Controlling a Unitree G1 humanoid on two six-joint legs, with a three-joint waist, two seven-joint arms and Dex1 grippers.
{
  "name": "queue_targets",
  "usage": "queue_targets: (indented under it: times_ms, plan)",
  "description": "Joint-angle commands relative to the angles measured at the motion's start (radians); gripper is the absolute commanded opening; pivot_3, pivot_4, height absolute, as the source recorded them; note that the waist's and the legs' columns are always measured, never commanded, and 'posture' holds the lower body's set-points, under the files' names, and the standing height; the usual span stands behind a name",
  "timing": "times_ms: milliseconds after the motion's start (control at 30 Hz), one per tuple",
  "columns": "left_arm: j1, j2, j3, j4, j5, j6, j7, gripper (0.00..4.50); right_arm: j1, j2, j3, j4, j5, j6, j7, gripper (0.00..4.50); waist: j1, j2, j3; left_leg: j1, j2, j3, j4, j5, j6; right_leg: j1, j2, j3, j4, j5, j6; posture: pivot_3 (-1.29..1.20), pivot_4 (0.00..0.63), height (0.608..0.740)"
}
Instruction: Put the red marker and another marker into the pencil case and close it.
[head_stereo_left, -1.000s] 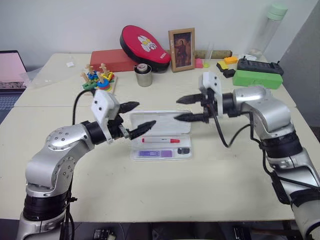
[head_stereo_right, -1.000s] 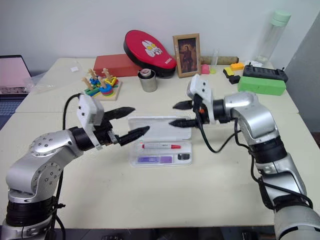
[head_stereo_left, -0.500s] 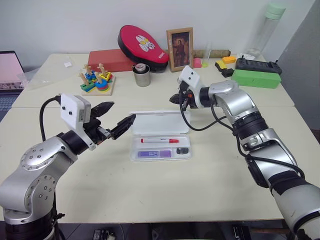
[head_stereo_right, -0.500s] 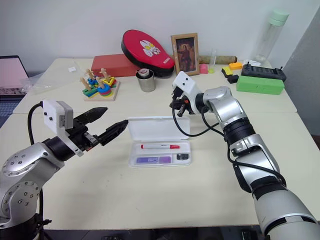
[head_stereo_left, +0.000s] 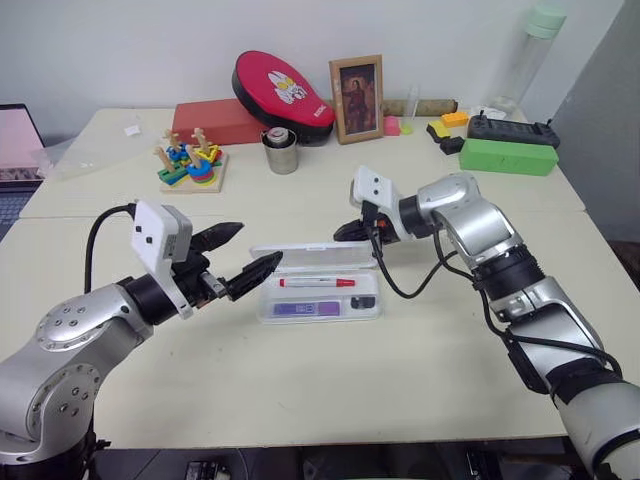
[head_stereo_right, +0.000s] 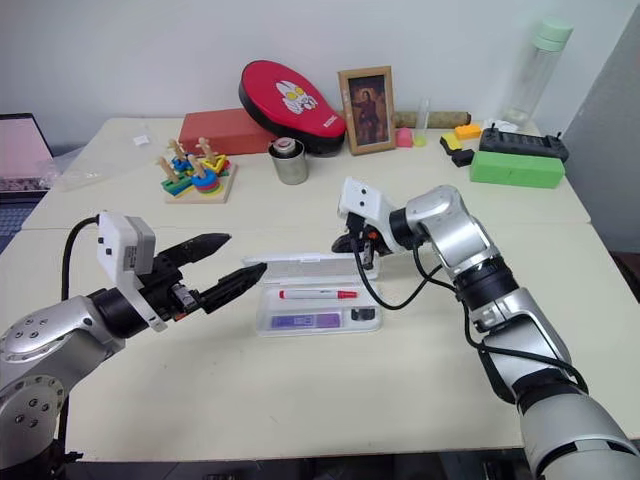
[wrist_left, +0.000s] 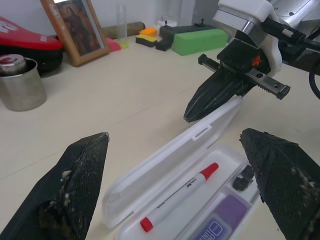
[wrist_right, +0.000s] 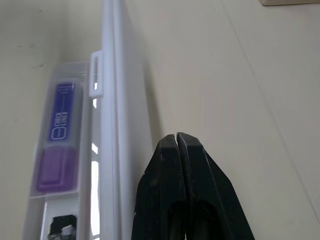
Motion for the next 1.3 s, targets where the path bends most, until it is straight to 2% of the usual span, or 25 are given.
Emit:
queue_targets:
  times_ms: [33, 300, 600, 733, 900, 933, 967, 1100, 1300]
  plan:
    - [0.024, 0.048, 0.007, -0.031, -0.044, 0.009, -0.053, 4.5, 0.053, -0.031, 0.011, -0.172, 0.028, 0.025, 0.043, 0.03, 0.001, 0.0, 0.0, 0.0, 0.0, 0.0, 0.0, 0.0, 0.0, 0.0, 0.0, 0.0, 0.0, 0.0, 0.0, 0.0, 0.15, 0.74]
    - [0.038, 0.108, -0.03, -0.023, -0.027, -0.003, -0.107, 4.5, 0.161, -0.053, 0.08, -0.296, 0.0, 0.067, 0.038, 0.03, 0.003, 0.0, 0.0, 0.0, 0.0, 0.0, 0.0, -0.001, 0.002, 0.0, 0.0, 0.0, 0.0, 0.0, 0.0, 0.0, 0.15, 0.74]
    - [0.024, 0.133, -0.045, -0.008, -0.036, 0.006, -0.128, 4.5, 0.244, -0.072, 0.196, -0.3, -0.111, 0.032, -0.013, 0.03, 0.002, -0.001, -0.001, 0.002, 0.0, 0.0, 0.0, -0.001, 0.002, 0.001, 0.0, 0.0, 0.0, 0.0, 0.0, 0.0, 0.15, 0.74]
    - [0.02, 0.132, -0.052, -0.005, -0.03, 0.007, -0.127, 4.5, 0.25, -0.066, 0.176, -0.304, -0.092, 0.036, -0.013, 0.03, 0.003, -0.001, -0.001, 0.005, 0.0, 0.0, 0.0, -0.002, 0.003, 0.004, 0.0, 0.001, 0.0, 0.0, 0.0, 0.0, 0.15, 0.74]
    - [0.001, 0.12, -0.058, 0.023, -0.013, 0.006, -0.097, 4.5, 0.244, -0.066, 0.039, -0.335, 0.032, 0.081, 0.001, 0.03, 0.003, -0.001, -0.001, 0.007, 0.0, 0.001, 0.0, -0.002, 0.003, 0.006, 0.0, 0.001, 0.0, 0.0, 0.0, 0.0, 0.15, 0.74]
    - [-0.015, 0.117, -0.061, 0.039, -0.006, 0.009, -0.081, 4.5, 0.235, -0.068, 0.004, -0.328, 0.054, 0.096, -0.006, 0.39, 0.004, -0.001, -0.001, 0.006, 0.0, 0.001, 0.0, -0.002, 0.003, 0.005, 0.0, 0.001, 0.0, 0.0, 0.0, 0.0, 0.15, 0.74]
    - [-0.033, 0.117, -0.064, 0.059, 0.01, 0.008, -0.065, 4.5, 0.228, -0.078, -0.024, -0.322, 0.072, 0.102, -0.007, 0.49, 0.005, -0.001, 0.0, 0.006, 0.0, 0.001, 0.0, -0.002, 0.003, 0.005, 0.0, 0.001, 0.0, 0.0, 0.0, 0.0, 0.15, 0.74]
    - [-0.104, 0.104, -0.059, 0.164, 0.091, -0.013, 0.017, 4.5, 0.209, -0.096, -0.136, -0.296, 0.127, 0.138, -0.056, 1.56, 0.006, -0.001, -0.001, 0.006, 0.0, 0.001, 0.0, -0.002, 0.003, 0.005, 0.0, 0.001, 0.0, 0.0, 0.0, 0.0, 0.15, 0.74]
    - [-0.088, 0.121, -0.063, 0.317, 0.265, -0.104, 0.045, 4.5, 0.223, -0.153, -0.244, -0.188, 0.132, 0.156, -0.141, 3.1, 0.005, -0.001, -0.001, 0.005, 0.0, 0.002, -0.002, -0.002, 0.003, 0.003, 0.0, 0.002, -0.001, 0.0, 0.0, 0.0, 0.15, 0.74]
